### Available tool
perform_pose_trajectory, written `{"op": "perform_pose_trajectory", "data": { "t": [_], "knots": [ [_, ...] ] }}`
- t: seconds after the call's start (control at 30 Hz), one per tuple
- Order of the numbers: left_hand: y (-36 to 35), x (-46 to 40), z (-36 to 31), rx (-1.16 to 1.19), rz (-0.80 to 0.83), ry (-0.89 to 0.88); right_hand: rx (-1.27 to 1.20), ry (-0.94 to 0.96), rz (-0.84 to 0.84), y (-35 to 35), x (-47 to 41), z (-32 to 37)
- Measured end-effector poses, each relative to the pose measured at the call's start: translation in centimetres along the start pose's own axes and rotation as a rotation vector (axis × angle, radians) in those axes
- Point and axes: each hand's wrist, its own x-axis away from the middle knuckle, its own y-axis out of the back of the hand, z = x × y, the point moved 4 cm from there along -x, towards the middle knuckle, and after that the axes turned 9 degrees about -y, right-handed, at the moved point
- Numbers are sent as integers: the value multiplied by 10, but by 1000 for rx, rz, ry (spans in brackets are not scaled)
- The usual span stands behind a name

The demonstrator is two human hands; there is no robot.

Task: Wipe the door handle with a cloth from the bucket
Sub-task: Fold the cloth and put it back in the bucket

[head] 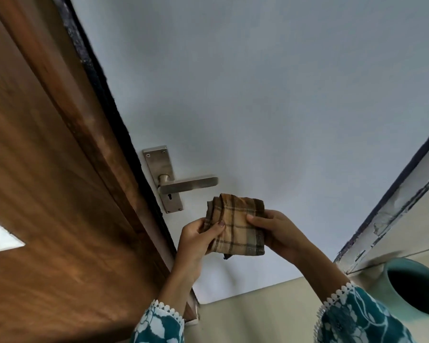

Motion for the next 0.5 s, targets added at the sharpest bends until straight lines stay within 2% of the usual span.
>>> {"op": "perform_pose_trajectory", "data": {
  "t": [0.17,0.5],
  "knots": [
    [-72,-19,12,-50,122,45,-42,-9,-134,78,14,7],
    [-323,-68,73,-107,294,138,-313,-50,-540,360,104,8]
  ]
}}
